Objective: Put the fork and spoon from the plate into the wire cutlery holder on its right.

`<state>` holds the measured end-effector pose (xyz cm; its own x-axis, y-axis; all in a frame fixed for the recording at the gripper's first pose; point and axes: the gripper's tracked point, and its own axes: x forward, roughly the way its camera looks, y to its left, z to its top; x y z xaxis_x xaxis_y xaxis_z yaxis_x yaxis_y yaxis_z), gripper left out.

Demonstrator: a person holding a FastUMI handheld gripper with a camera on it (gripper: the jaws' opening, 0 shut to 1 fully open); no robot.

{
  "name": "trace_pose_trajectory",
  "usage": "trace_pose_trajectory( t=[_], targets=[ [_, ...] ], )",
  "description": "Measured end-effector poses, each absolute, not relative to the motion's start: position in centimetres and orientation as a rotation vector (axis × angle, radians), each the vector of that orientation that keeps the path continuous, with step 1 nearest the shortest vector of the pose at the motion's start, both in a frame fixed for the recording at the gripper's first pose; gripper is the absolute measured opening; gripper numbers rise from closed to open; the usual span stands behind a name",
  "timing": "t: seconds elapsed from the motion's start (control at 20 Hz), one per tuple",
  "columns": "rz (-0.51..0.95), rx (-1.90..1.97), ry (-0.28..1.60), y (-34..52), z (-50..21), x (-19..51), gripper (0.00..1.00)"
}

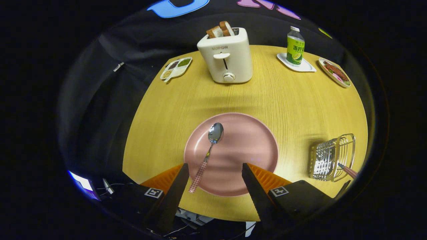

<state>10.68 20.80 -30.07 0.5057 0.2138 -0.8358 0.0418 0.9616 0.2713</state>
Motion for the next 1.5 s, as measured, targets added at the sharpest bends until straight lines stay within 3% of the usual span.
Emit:
trace_pose_trajectory(
  t=[0.45, 0.55, 0.75, 0.9, 0.95, 1.05, 1.25, 1.5],
  targets=[
    [0.050, 0.252, 1.174, 22.3, -35.4, 10.5, 0.98],
    [0.044, 0.255, 1.188, 22.4, -35.7, 10.3, 0.93],
    [0.061, 0.276, 1.210, 22.9, -36.0, 10.0, 0.74],
    [0.081, 0.296, 1.221, 23.0, -36.0, 9.8, 0.44],
    [0.093, 0.295, 1.232, 23.2, -36.1, 9.5, 0.44],
    [0.067, 0.280, 1.235, 22.6, -37.0, 9.3, 0.20],
    [0.111, 0.276, 1.233, 21.7, -35.8, 9.1, 0.12],
    [0.222, 0.275, 1.147, 18.8, -30.6, 7.9, 0.10]
  ],
)
